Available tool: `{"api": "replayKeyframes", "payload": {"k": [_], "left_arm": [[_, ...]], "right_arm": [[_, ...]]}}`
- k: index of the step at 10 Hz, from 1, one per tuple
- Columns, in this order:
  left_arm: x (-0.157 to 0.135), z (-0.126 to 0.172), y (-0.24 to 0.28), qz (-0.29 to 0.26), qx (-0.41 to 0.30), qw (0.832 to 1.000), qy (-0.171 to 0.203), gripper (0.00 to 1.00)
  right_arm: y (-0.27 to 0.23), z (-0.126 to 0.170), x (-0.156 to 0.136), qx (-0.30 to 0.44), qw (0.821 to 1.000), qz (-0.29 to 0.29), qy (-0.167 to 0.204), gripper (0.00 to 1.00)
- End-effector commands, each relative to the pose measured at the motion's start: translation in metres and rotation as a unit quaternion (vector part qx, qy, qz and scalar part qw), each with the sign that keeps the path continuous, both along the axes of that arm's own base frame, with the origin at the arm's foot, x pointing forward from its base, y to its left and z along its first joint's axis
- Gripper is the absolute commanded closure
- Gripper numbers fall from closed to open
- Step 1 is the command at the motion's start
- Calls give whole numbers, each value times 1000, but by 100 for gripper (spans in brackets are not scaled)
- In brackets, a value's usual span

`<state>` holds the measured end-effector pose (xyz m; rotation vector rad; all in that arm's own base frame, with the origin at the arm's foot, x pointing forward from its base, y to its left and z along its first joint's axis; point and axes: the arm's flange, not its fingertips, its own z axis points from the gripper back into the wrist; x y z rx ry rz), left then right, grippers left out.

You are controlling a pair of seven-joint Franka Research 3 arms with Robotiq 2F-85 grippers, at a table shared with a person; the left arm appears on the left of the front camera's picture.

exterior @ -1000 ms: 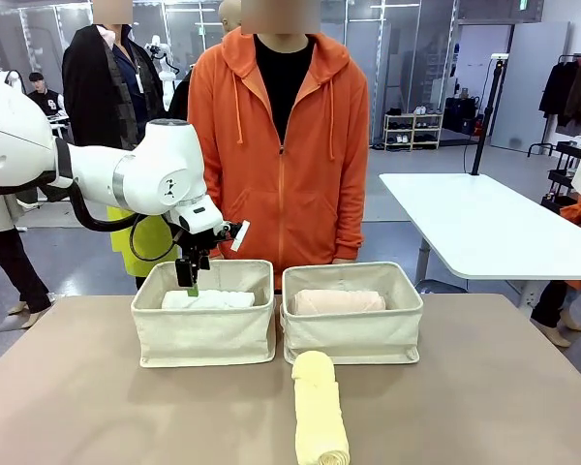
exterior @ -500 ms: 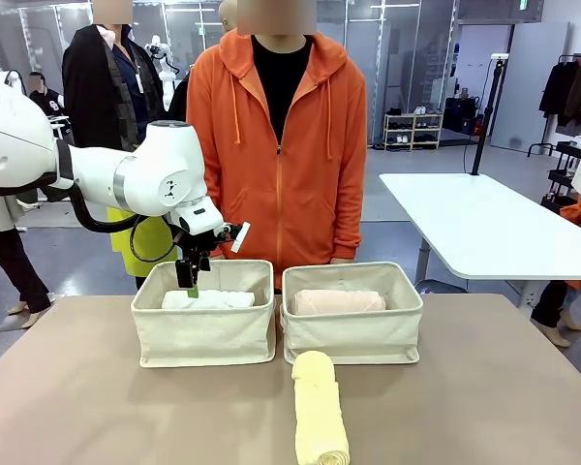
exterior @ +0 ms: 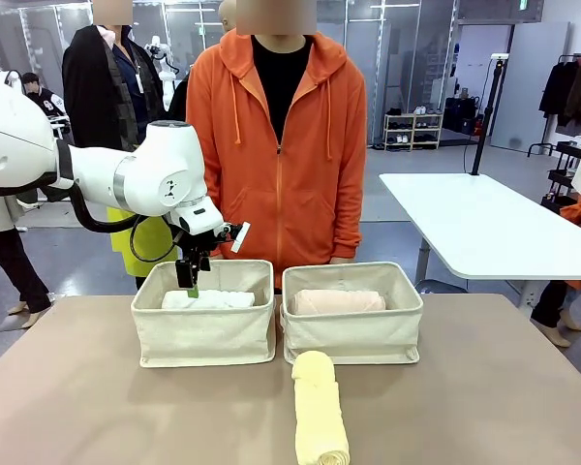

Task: Divide the towels into two baskets.
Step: Pick up one hotel-folded towel from the bottom of the table and place it in the Fabric basket indicated by the person.

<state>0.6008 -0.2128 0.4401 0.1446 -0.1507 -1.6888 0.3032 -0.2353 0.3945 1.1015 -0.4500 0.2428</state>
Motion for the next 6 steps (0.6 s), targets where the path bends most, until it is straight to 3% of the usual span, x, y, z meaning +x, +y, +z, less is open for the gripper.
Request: {"api": "replayKeyframes", "payload": {"k": [1,2,4,6], "left_arm": [[0,0,0,0,0,1000,0,0],[-5,17,10,19,-18,1000,2,0],[-39,56,44,54,-96,991,82,0],[-82,70,103,111,-213,957,163,0]], "right_arm": [[1,3,-2,-3,1000,-3,6,0],[1,3,-2,-3,1000,-3,6,0],[1,3,-2,-3,1000,-3,6,0],[1,3,-2,-3,1000,-3,6,0]]}}
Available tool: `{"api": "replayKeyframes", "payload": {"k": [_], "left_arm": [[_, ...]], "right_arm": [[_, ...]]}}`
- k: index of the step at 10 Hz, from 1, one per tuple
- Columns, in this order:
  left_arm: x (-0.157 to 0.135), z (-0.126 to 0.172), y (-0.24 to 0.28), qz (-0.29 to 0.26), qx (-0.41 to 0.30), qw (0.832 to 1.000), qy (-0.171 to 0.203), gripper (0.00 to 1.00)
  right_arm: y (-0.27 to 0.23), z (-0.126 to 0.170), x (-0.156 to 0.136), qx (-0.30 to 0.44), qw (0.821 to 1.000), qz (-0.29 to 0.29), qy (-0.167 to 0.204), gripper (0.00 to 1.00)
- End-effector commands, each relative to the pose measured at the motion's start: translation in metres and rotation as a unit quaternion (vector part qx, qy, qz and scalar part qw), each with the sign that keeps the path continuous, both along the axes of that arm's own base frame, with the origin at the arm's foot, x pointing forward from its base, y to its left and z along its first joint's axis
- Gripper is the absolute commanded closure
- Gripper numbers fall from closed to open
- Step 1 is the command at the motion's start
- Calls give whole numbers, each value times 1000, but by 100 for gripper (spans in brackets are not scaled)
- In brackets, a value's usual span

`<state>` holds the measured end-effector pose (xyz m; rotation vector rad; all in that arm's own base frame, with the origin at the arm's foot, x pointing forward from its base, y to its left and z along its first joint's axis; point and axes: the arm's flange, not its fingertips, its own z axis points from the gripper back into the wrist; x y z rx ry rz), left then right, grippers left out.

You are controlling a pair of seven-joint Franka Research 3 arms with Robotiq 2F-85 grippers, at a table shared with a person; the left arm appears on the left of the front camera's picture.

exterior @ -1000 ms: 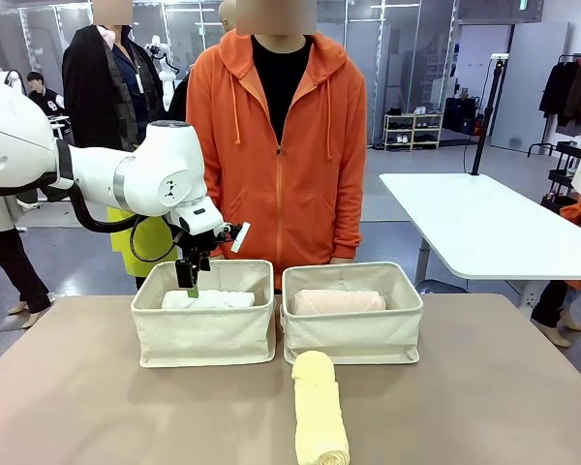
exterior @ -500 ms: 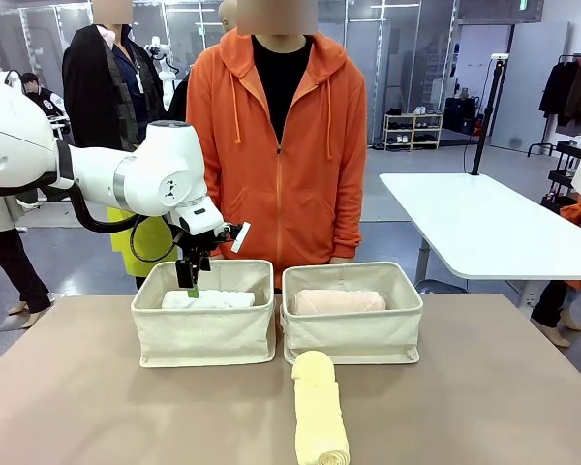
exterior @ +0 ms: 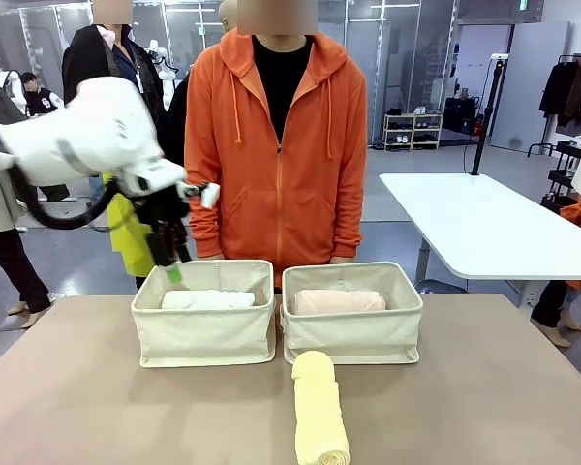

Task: Divide the towels into two baskets.
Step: Pick up one hotel-folded towel from the bottom of the table and place it in the Fabric basket indicated by the person.

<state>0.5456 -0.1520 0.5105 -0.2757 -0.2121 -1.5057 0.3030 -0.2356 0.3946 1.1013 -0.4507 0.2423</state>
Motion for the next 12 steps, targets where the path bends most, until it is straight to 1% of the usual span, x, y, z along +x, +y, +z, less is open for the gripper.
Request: {"api": "replayKeyframes", "payload": {"k": [1,2,3,4,5,6,7,8,9,10,11,12], "left_arm": [[-53,-3,79,74,-116,987,89,0],[-86,-3,120,106,-164,974,113,0],[-111,-3,160,144,-212,959,124,0],[-137,-3,201,189,-264,937,129,0],[-161,-8,243,239,-300,914,136,0],[-191,-21,291,286,-331,886,155,0],[-214,-39,330,330,-362,855,170,0],[-236,-63,365,379,-387,820,183,0],[-254,-89,387,395,-423,791,199,0],[-264,-112,398,415,-432,772,213,0],[-268,-121,403,410,-462,761,199,0],[-268,-127,405,414,-462,758,201,0]], "right_arm": [[1,3,-1,-3,1000,-2,6,0],[1,3,-1,-3,1000,-2,6,0],[1,3,-1,-3,1000,-2,6,0],[1,3,-1,-3,1000,-2,6,0],[1,3,-1,-3,1000,-2,6,0],[1,3,-1,-3,1000,-2,6,0],[1,3,-1,-3,1000,-2,6,0],[1,3,-1,-3,1000,-2,6,0],[1,3,-1,-3,1000,-2,6,0],[1,3,-1,-3,1000,-2,6,0],[1,3,-1,-3,1000,-2,6,0],[1,3,-1,-3,1000,-2,6,0]]}}
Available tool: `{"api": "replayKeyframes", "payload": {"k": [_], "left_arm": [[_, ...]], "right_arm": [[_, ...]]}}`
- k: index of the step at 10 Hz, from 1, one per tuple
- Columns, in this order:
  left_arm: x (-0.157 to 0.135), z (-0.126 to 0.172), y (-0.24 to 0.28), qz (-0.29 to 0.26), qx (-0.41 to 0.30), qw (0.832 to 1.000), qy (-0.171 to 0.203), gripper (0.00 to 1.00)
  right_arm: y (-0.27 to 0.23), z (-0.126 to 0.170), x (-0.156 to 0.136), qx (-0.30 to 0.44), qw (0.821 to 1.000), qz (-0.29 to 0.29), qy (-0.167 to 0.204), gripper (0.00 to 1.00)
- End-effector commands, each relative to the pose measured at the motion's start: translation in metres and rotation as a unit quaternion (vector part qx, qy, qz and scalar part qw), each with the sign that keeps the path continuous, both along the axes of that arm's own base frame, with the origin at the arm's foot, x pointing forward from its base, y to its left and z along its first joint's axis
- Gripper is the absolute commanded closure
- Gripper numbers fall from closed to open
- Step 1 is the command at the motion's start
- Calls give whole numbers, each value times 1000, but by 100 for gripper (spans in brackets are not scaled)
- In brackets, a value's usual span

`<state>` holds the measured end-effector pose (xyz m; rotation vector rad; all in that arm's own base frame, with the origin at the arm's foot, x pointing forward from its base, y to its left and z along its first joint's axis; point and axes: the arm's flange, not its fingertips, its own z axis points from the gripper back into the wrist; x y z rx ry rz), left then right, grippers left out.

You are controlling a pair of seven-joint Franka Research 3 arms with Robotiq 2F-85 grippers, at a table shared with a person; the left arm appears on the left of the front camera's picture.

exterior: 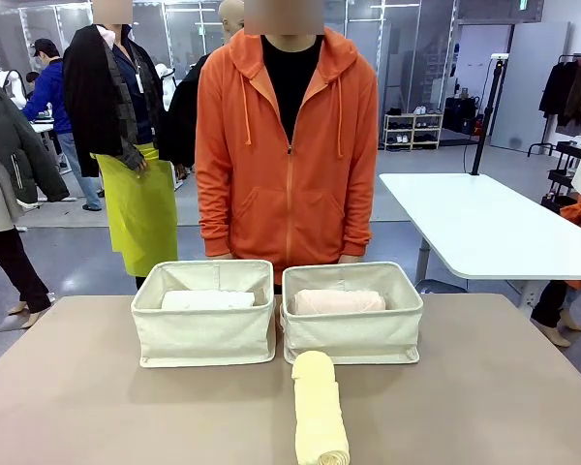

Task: Divide the towels into two baskets.
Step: Pick up one hotel-folded towel from the bottom of the table and place it in the Fabric basket indicated by the person.

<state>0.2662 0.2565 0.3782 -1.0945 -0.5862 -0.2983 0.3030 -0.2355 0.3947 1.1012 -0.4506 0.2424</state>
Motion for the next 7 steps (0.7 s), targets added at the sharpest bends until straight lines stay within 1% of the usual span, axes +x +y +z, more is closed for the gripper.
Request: {"api": "replayKeyframes", "payload": {"k": [1,2,7], "left_arm": [[17,7,-6,-17,-6,999,-30,0],[0,0,0,0,0,1000,0,0],[0,0,0,0,0,1000,0,0]], "right_arm": [[1,3,-1,-3,1000,-3,6,0],[1,3,-1,-3,1000,-3,6,0],[1,3,-1,-3,1000,-3,6,0]]}}
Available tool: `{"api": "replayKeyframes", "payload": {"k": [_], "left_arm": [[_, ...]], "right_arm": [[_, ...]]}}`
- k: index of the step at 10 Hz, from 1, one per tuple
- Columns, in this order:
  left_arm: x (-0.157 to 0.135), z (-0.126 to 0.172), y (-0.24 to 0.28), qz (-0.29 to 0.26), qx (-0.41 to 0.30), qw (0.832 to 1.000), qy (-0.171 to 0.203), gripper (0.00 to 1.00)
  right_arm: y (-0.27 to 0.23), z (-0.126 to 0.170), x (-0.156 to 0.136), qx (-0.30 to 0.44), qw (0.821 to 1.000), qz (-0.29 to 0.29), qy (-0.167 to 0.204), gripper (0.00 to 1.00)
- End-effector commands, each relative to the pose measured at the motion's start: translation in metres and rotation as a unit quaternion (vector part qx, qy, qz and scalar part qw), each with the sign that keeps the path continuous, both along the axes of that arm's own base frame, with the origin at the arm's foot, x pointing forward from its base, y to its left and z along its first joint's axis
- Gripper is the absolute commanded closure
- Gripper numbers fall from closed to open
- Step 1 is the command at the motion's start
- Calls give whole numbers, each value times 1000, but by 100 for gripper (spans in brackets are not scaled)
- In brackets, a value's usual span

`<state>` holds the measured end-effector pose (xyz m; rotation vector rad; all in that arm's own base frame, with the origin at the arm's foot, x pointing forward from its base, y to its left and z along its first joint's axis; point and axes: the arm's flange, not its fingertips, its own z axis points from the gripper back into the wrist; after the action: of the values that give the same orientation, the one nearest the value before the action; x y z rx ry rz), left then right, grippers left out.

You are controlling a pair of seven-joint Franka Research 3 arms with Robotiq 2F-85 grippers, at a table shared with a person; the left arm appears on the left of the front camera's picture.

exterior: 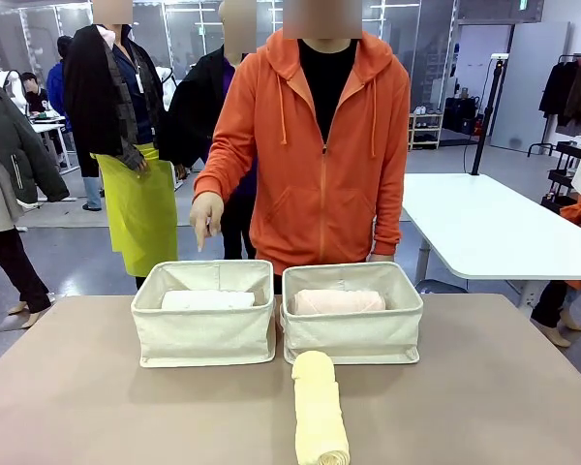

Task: Divide the towels into two baskets.
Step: Pick up one hotel-folded towel from the bottom of the table and place it in the Fabric basket indicated by the person.

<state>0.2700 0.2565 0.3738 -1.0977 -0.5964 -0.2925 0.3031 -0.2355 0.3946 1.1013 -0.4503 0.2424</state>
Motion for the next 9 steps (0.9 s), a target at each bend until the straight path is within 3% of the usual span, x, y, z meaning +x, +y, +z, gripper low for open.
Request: {"api": "replayKeyframes", "payload": {"k": [1,6,9], "left_arm": [[-4,4,0,-4,3,1000,3,0],[-4,4,0,-4,3,1000,3,0],[-4,4,0,-4,3,1000,3,0]], "right_arm": [[1,3,-1,-3,1000,-3,6,0],[0,0,0,0,1000,0,0,0],[79,20,44,-49,997,19,61,0]]}}
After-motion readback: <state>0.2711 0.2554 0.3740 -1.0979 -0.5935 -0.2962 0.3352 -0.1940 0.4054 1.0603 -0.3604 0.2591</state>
